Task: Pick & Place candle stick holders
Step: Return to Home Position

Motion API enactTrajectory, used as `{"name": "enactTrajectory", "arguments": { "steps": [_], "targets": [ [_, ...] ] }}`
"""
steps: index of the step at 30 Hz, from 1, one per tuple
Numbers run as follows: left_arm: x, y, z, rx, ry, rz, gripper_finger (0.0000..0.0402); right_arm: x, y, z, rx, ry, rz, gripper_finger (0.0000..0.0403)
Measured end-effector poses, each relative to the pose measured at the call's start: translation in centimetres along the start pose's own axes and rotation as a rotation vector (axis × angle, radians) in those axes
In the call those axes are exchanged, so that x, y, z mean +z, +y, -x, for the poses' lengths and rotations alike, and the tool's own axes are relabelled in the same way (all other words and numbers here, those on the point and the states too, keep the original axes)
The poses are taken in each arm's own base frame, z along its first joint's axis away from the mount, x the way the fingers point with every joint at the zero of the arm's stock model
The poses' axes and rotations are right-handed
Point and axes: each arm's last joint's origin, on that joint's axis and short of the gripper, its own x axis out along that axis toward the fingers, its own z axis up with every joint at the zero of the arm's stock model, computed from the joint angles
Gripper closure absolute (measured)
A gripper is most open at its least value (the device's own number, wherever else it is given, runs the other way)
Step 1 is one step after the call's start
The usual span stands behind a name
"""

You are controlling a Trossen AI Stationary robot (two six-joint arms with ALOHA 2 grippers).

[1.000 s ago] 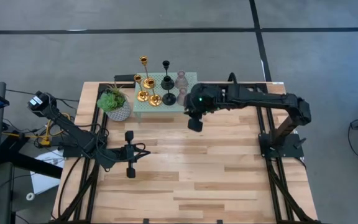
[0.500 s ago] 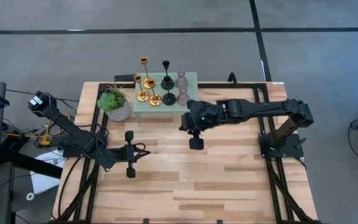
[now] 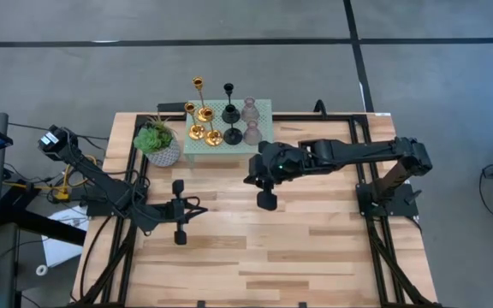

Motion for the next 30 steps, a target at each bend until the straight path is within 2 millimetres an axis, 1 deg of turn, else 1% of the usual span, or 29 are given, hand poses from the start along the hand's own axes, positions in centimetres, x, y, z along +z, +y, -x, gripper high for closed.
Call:
{"name": "enactTrajectory", "arguments": {
  "steps": [3,7,16,20,24,30],
  "targets": [
    [0.3,0.0,0.0,0.000,-0.024,0.025,0.0392,0.5,0.2,0.0,0.006,-0.052,0.032,0.0402],
    [0.7,0.1,0.0,0.017,-0.055,0.012,0.0392,1.0,0.3,0.2,0.010,-0.109,0.078,0.0403],
    [1.0,0.5,0.5,0.049,-0.076,0.016,0.0396,1.4,0.3,2.1,0.010,-0.146,0.138,0.0403],
    [1.6,0.9,1.3,-0.015,-0.118,0.052,0.0397,1.5,0.6,2.9,-0.001,-0.169,0.155,0.0403],
    [2.3,1.1,2.7,-0.077,-0.171,0.093,0.0397,1.3,0.9,3.9,-0.050,-0.199,0.172,0.0403],
    [2.7,0.9,4.7,-0.176,-0.228,0.061,0.0398,1.1,1.3,6.6,-0.039,-0.246,0.190,0.0403]
  ]
}}
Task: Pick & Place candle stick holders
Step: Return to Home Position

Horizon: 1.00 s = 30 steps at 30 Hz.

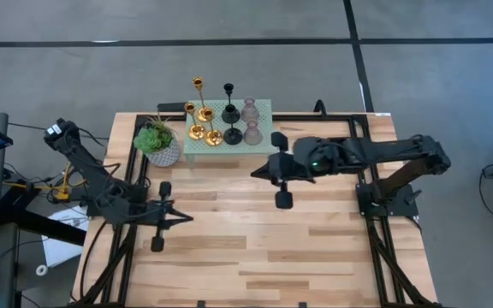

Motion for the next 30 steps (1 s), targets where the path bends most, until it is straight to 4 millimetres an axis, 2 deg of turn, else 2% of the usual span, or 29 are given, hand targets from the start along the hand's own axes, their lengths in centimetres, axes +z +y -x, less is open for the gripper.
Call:
{"name": "enactTrajectory", "arguments": {
  "steps": [8,11,14,21,25,30],
  "targets": [
    [0.1,-0.6,0.9,0.081,0.006,-0.014,0.0398,0.8,1.0,4.1,-0.026,-0.051,0.020,0.0403],
    [0.2,-0.8,1.4,0.052,-0.002,-0.029,0.0398,0.7,1.5,5.5,-0.065,-0.045,0.033,0.0403],
    [0.5,-1.0,2.1,0.010,-0.016,-0.024,0.0398,0.6,2.2,6.4,-0.082,-0.029,0.039,0.0403],
    [0.9,-1.2,3.2,-0.057,-0.047,-0.144,0.0398,0.0,4.1,7.8,-0.097,-0.003,0.062,0.0403],
    [1.0,-0.5,2.8,-0.018,-0.050,-0.135,0.0398,-2.0,4.7,7.7,-0.048,-0.028,0.094,0.0403],
    [0.8,0.2,1.7,-0.108,-0.062,-0.170,0.0398,-5.9,3.9,7.7,0.061,-0.171,0.075,0.0403]
  ]
}}
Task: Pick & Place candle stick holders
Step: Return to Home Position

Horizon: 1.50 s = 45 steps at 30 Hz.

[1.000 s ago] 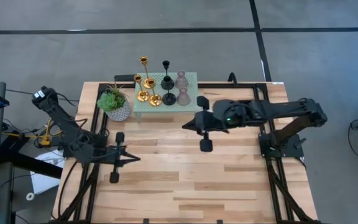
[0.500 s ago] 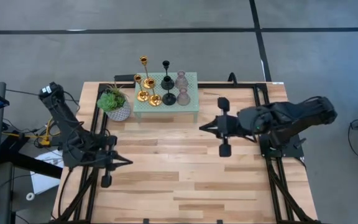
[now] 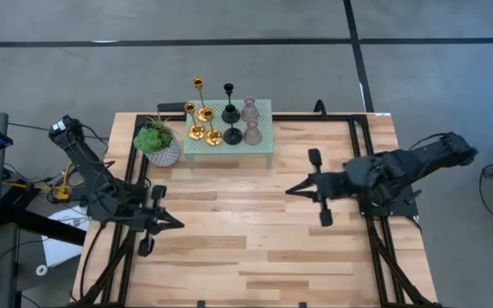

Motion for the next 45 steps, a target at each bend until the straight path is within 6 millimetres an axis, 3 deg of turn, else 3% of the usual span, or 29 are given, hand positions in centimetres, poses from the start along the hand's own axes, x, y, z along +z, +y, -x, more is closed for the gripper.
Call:
{"name": "enactTrajectory", "arguments": {
  "steps": [8,14,19,28,37,45],
  "targets": [
    [-0.6,2.0,-0.9,-0.020,-0.007,0.011,0.0395,-5.8,-1.1,4.9,0.049,-0.205,-0.085,0.0403],
    [-1.2,4.0,-1.9,-0.044,-0.012,0.016,0.0395,-8.3,-1.2,7.9,0.078,-0.296,-0.091,0.0403],
    [-1.4,5.5,-1.9,-0.066,-0.035,0.022,0.0394,-9.6,-1.3,9.2,0.067,-0.330,-0.069,0.0403],
    [-0.9,6.3,-0.5,-0.064,-0.093,0.022,0.0394,-12.3,-1.0,10.4,0.134,-0.378,-0.034,0.0403],
    [-1.6,7.6,-0.9,0.028,-0.025,0.015,0.0394,-13.7,-1.3,11.6,0.166,-0.449,0.001,0.0403],
    [-1.6,8.4,-0.3,0.013,-0.059,0.022,0.0394,-14.5,-1.9,13.5,0.085,-0.485,-0.009,0.0403]
  ]
}}
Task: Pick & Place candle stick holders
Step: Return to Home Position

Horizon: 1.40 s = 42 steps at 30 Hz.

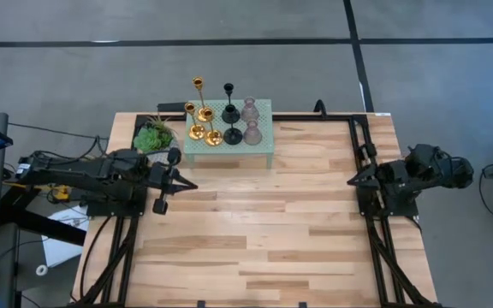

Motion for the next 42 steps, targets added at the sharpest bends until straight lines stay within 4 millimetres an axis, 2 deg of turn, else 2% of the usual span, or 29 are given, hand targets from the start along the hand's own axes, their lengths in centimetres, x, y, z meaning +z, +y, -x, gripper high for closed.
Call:
{"name": "enactTrajectory", "arguments": {
  "steps": [6,12,22,30,42],
  "targets": [
    [0.3,0.4,0.8,0.042,-0.023,-0.005,0.0394,0.1,-0.1,1.5,-0.056,-0.032,-0.015,0.0403],
    [0.7,0.3,2.3,0.048,-0.056,-0.009,0.0394,-0.3,0.0,1.2,-0.054,-0.015,-0.017,0.0403],
    [0.7,-0.2,4.8,0.026,-0.065,0.017,0.0394,-2.9,0.2,0.3,-0.079,0.046,-0.050,0.0403],
    [0.5,-0.8,8.4,0.033,-0.123,0.068,0.0394,-3.5,0.3,0.0,-0.090,0.043,-0.082,0.0403],
    [0.3,-0.7,8.4,0.053,-0.098,0.062,0.0394,-3.6,0.3,0.0,-0.103,0.053,-0.079,0.0403]
  ]
}}
